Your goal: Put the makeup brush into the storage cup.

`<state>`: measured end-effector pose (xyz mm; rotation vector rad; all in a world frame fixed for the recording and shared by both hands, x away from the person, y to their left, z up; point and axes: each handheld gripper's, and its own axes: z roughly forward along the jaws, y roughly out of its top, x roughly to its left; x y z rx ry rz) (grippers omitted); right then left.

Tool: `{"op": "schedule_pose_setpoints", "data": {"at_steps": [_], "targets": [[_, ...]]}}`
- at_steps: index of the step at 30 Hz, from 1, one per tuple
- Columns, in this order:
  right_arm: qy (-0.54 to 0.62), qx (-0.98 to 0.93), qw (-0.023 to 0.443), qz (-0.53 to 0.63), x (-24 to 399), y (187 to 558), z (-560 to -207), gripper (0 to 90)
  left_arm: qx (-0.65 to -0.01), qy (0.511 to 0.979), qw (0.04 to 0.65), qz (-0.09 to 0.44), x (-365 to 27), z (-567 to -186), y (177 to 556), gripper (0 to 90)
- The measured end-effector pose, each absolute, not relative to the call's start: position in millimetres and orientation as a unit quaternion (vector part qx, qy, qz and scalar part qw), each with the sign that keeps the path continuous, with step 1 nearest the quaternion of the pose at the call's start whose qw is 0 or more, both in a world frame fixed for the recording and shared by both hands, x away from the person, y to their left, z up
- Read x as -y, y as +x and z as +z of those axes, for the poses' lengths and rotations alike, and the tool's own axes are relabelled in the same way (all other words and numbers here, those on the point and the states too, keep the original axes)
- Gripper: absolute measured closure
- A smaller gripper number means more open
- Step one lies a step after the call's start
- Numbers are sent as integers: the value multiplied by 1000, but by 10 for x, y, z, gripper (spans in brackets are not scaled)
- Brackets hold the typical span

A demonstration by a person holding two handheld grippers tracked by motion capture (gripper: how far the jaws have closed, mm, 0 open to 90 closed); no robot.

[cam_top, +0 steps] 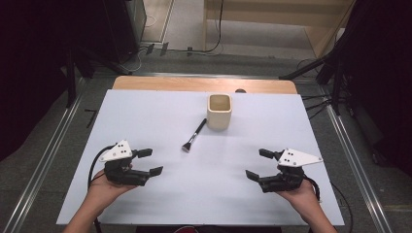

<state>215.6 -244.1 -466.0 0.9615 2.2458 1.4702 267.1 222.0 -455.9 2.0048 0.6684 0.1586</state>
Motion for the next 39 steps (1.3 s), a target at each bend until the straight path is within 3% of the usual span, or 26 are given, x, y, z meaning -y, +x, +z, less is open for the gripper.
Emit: {"op": "schedule_pose_setpoints", "data": {"at_steps": [39], "targets": [[336,-784,133,504,2410,2177,-4708,141,-271,829,485,66,-2218,-4556,2666,234]]}}
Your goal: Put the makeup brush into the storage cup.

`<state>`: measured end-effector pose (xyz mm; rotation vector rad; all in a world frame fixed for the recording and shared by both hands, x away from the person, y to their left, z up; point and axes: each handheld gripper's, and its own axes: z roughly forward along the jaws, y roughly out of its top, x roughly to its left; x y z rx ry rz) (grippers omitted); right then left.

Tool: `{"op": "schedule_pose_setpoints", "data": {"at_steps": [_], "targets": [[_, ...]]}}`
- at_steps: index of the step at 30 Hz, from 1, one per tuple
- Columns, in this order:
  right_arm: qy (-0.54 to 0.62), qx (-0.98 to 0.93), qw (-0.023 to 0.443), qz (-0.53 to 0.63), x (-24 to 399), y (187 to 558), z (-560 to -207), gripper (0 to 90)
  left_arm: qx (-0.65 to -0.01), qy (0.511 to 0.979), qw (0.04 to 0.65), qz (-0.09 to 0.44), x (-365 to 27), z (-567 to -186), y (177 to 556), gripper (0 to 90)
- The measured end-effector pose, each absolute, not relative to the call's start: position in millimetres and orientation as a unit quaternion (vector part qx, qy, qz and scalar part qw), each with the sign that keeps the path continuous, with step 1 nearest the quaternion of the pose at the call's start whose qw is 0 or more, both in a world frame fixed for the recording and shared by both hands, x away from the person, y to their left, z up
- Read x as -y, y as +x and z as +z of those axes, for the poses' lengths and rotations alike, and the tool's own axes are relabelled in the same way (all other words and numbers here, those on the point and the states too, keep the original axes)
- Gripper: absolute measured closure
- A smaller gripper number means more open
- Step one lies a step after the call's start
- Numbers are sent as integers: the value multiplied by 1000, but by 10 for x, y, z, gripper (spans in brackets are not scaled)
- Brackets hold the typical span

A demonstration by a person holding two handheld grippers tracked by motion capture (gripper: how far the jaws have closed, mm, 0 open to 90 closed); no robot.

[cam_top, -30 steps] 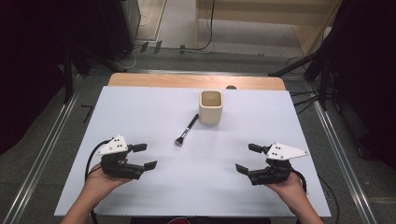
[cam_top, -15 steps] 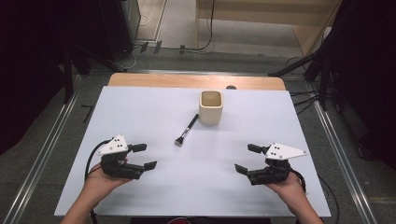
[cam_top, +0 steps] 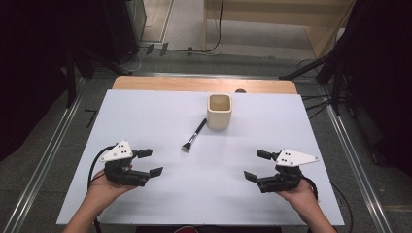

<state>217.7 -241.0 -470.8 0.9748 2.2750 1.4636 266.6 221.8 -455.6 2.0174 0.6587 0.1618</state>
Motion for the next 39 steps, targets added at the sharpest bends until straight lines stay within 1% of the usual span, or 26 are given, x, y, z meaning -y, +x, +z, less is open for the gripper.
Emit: {"op": "schedule_pose_setpoints", "data": {"at_steps": [13,39], "targets": [[336,-784,131,505,2414,2185,-4715,149,-271,827,486,76,-2228,-4547,2666,234],[341,-783,125,505,2416,2164,-4738,151,-274,827,485,72,-2171,-4553,2728,234]]}}
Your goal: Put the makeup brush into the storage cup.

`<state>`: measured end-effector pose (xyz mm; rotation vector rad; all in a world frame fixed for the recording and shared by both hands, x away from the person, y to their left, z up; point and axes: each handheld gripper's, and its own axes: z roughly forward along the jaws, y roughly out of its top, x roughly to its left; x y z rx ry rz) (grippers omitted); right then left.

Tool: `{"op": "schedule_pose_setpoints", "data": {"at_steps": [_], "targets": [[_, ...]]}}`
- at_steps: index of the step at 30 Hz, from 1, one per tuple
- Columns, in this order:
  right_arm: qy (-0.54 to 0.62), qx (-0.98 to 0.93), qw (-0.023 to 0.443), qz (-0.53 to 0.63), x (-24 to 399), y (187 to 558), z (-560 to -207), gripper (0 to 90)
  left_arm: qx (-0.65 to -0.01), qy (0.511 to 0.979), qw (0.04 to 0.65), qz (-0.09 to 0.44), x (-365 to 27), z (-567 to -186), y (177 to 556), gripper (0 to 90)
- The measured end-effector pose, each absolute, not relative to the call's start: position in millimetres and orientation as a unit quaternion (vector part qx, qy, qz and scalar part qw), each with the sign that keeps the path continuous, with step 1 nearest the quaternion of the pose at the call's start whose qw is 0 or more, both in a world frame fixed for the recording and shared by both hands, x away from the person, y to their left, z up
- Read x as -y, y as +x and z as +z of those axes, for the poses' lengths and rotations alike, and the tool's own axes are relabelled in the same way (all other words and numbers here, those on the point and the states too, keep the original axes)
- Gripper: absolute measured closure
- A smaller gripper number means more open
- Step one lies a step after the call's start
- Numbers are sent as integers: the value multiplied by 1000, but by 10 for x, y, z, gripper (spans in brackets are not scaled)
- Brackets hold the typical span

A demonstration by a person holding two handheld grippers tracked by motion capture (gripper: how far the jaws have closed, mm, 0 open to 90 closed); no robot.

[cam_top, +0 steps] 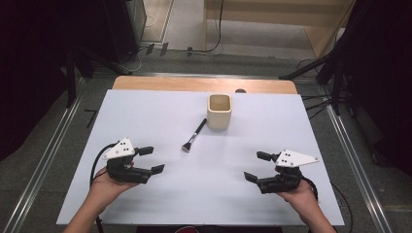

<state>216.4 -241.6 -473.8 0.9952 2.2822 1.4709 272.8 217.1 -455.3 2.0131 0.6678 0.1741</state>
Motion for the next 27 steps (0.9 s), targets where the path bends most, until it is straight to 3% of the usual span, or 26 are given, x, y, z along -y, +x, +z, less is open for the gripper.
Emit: {"op": "schedule_pose_setpoints", "data": {"at_steps": [19,22,27], "targets": [[344,-780,126,507,2434,2154,-4751,150,-296,813,495,76,-2101,-4539,2868,216],[346,-780,125,506,2437,2153,-4757,151,-308,806,504,52,-2062,-4535,2896,212],[345,-781,122,506,2417,2154,-4764,151,-305,809,496,76,-1990,-4526,2952,210]]}}
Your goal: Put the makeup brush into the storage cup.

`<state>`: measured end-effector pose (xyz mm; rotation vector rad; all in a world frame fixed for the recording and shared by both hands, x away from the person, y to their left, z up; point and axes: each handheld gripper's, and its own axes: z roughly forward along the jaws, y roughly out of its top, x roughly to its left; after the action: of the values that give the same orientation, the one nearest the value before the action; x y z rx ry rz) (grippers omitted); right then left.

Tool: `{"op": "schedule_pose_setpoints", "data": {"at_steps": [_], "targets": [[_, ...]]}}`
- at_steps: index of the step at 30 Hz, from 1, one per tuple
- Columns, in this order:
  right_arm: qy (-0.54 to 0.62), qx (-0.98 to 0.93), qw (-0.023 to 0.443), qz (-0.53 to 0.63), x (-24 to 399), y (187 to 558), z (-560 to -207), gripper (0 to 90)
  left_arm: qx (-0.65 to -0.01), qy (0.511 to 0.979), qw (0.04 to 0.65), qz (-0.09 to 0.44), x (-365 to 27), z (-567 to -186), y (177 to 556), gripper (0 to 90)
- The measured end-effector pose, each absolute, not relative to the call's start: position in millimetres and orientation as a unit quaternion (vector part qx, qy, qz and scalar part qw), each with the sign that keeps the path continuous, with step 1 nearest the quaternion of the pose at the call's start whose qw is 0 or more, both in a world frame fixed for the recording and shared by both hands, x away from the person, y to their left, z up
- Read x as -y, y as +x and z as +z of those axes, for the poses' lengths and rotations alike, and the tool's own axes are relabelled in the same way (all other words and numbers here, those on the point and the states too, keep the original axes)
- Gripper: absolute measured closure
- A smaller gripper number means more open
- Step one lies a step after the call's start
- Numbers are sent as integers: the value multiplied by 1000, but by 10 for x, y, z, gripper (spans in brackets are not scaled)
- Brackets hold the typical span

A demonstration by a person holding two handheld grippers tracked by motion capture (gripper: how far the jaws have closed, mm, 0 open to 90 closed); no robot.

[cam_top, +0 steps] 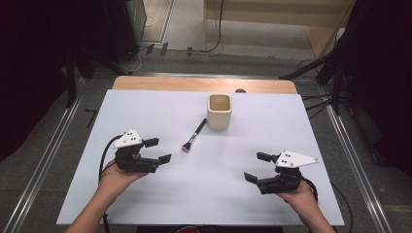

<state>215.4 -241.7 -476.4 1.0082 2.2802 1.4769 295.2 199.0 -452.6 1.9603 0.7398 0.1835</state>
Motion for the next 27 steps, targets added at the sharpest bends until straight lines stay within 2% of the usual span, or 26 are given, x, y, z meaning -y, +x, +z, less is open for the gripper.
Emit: {"op": "schedule_pose_setpoints", "data": {"at_steps": [6,27], "targets": [[349,-780,123,504,2429,2153,-4776,150,-318,806,494,62,-1996,-4488,3035,210],[348,-784,125,499,2426,2163,-4792,152,-324,803,491,96,-1744,-4498,3225,209]]}}
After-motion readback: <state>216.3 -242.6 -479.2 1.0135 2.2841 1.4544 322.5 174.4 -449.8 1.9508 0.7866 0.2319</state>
